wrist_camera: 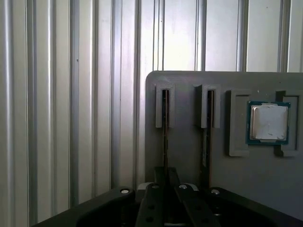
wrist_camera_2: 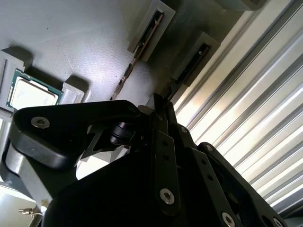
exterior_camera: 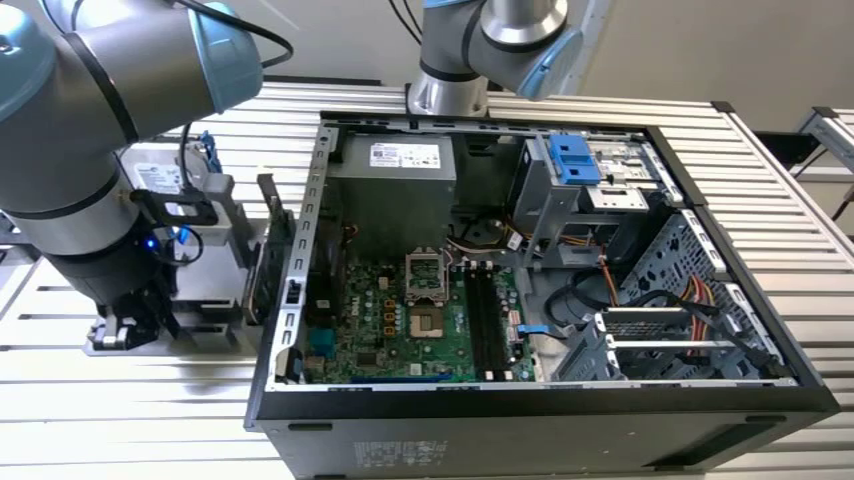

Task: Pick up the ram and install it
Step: 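Pick up the ram and move it above insertion slot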

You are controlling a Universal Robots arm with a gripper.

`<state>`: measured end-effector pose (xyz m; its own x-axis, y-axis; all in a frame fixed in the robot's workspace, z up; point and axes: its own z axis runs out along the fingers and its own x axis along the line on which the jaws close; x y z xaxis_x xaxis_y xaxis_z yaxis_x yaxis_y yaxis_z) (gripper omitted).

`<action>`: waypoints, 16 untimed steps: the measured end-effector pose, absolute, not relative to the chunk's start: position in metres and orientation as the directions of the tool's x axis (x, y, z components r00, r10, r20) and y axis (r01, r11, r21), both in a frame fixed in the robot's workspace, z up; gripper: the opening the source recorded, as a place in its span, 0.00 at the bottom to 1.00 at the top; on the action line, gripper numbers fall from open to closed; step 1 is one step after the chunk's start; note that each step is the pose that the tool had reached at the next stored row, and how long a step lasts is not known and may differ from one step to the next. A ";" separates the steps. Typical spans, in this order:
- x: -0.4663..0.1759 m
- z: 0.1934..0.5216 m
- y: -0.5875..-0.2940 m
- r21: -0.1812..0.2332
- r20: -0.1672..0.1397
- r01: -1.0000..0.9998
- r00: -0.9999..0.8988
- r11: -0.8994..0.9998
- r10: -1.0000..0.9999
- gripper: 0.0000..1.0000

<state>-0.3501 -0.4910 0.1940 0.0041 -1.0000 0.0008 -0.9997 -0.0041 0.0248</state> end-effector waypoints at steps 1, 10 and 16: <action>-0.350 0.195 -0.491 0.025 0.001 -1.000 0.004 -0.004 -1.000 0.00; -0.350 0.203 -0.491 0.025 0.001 -1.000 0.004 -0.004 -1.000 0.00; -0.350 0.209 -0.491 0.025 0.001 -1.000 0.004 -0.004 -1.000 0.00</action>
<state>-0.3500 -0.4910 0.2089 0.0042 -1.0000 0.0008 -0.9997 -0.0042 0.0245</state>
